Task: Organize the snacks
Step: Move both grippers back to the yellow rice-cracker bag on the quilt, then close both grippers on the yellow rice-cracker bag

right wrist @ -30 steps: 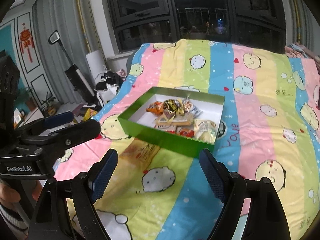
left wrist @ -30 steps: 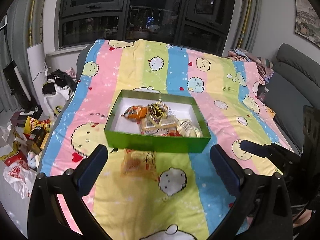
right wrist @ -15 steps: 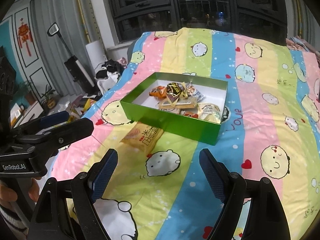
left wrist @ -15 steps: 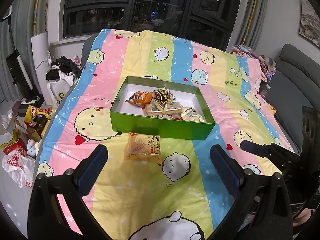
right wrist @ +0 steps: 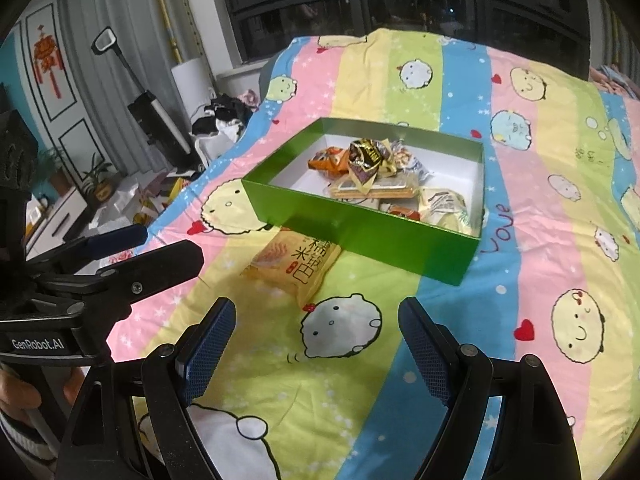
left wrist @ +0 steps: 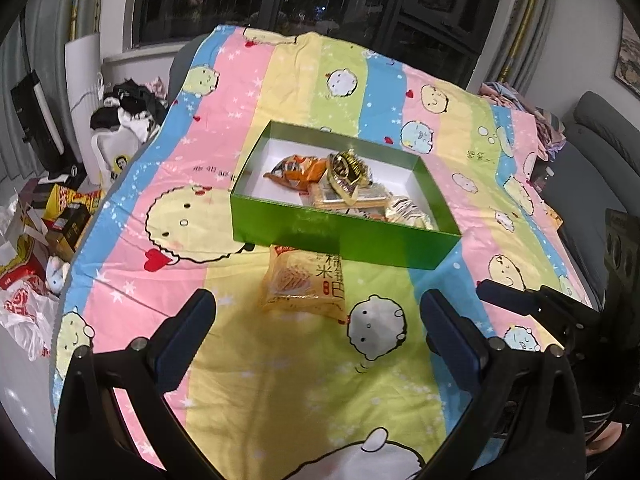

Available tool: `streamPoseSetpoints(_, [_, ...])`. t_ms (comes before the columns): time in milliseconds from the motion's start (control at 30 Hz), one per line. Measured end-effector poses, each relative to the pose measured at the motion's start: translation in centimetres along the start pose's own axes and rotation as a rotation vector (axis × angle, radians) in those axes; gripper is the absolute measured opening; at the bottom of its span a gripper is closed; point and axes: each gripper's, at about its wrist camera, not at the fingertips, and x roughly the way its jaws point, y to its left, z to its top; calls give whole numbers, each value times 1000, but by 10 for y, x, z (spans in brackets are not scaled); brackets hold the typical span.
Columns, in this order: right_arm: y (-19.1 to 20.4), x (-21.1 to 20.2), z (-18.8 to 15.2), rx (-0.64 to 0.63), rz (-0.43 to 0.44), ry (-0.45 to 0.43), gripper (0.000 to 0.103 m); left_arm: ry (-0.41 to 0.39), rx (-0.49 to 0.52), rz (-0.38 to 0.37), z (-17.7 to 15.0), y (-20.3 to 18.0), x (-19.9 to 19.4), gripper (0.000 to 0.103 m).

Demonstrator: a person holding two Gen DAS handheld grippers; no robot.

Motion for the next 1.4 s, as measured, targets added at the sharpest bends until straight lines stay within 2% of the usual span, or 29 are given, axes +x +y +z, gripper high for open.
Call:
streamPoseSetpoints(200, [-2,22,-3,9,3,41,84,48,-60,-9,-8,26,22,102])
streamPoseSetpoints(400, [-6,48,-7,22,9,85,84,110,-182,-19,-19,63,45,102])
streamPoseSetpoints(533, [-9,66,-9,43,25,114,84,141,-234,-35,-20,74,58,102])
streamPoseSetpoints(1033, [-6,119,-2,-12,66,152,84,174,-159,-127,-7,55,103,101])
streamPoseSetpoints(1200, [-4,129,1,-38,65,138,83,191,-149,-145,-2,53,118,95])
streamPoseSetpoints(1267, [-1,131,3,-55,78,137,79,187,-140,-149,0,51,120,89])
streamPoseSetpoints(1300, [0,132,4,-65,80,136,76,188,-141,-153,1,52,121,82])
streamPoseSetpoints(1400, [6,135,5,-103,97,129,68,193,-140,-164,0,51,123,73])
